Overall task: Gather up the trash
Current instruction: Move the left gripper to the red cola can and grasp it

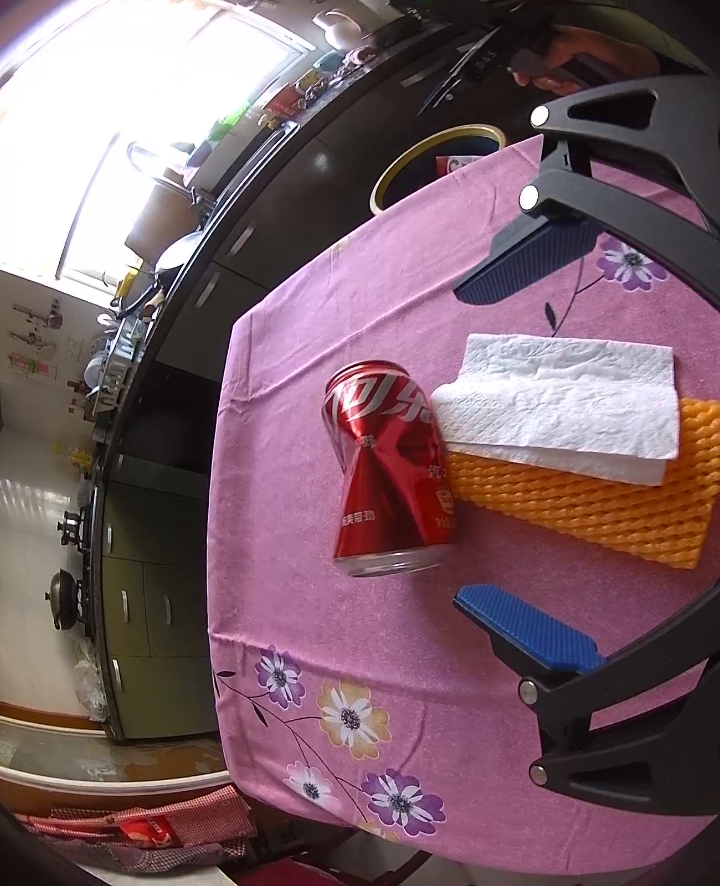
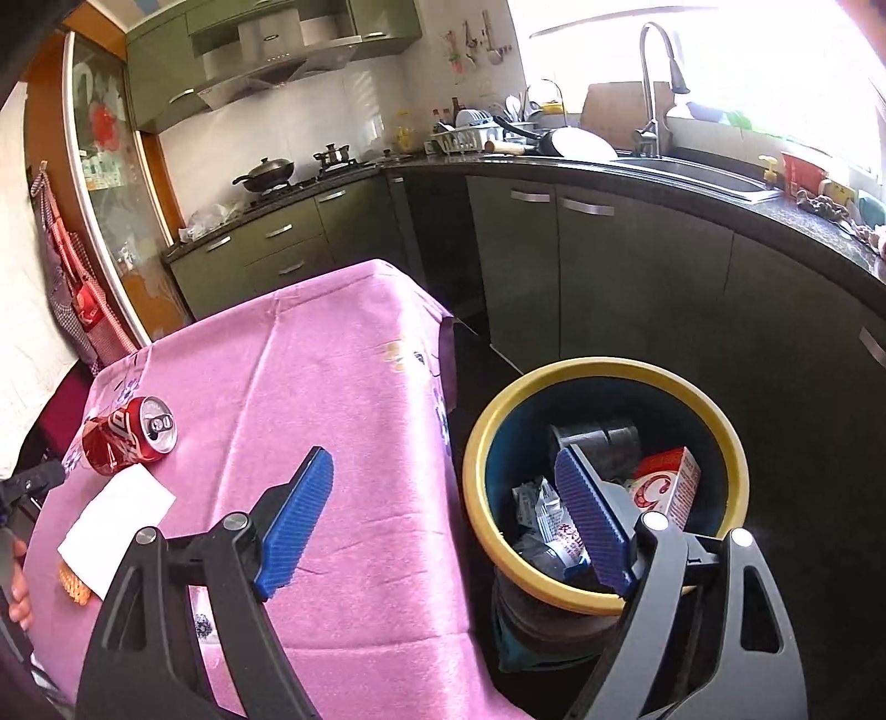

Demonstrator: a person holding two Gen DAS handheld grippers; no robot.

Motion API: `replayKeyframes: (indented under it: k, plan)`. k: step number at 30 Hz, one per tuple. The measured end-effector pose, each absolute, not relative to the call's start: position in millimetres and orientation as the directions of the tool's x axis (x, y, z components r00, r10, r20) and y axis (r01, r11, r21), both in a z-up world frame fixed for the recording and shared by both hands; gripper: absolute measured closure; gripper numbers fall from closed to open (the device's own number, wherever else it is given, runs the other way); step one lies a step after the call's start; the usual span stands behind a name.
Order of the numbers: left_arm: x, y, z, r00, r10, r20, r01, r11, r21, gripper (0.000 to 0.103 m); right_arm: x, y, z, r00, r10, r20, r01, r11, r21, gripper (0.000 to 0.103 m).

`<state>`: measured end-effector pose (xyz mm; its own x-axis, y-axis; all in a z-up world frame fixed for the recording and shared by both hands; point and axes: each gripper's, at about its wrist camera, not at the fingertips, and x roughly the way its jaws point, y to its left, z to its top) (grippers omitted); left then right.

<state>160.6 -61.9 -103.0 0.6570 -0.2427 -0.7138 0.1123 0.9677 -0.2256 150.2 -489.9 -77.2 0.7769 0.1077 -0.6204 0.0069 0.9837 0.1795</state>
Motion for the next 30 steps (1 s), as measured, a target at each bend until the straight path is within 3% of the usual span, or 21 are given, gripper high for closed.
replayKeyframes:
  k: [6,9,15,19,25,30]
  plan:
    - [188,-75,-89,0.652,-0.258,-0.713,0.201,0.965,-0.166,0.007,155,-479,-82,0.758,0.148,-0.636,-0.028,0.98,0.195,0.021]
    - [205,-84,-78,0.603,-0.305,-0.737,0.366,0.927,-0.084,0.007,155,-479,-84,0.753,0.151,-0.64,-0.039,0.982,0.186,0.021]
    - [242,-98,-92,0.426,-0.283,-0.859,0.649,0.757,0.073,0.007,152,-486,-83,0.756,0.141,-0.64,-0.02,0.981,0.193,0.021]
    - [251,-113,-115,0.294,-0.228,-0.928,0.791,0.603,0.102,0.007,153,-488,-84,0.754,0.131,-0.644,-0.007,0.981,0.192,0.021]
    - [264,-115,-118,0.215,-0.206,-0.955,0.865,0.494,0.089,0.008,154,-487,-87,0.745,0.117,-0.656,0.009,0.983,0.185,0.021]
    - [278,-109,-121,0.134,-0.185,-0.974,0.897,0.44,0.04,0.021,155,-488,-87,0.74,0.1,-0.665,0.024,0.984,0.176,0.021]
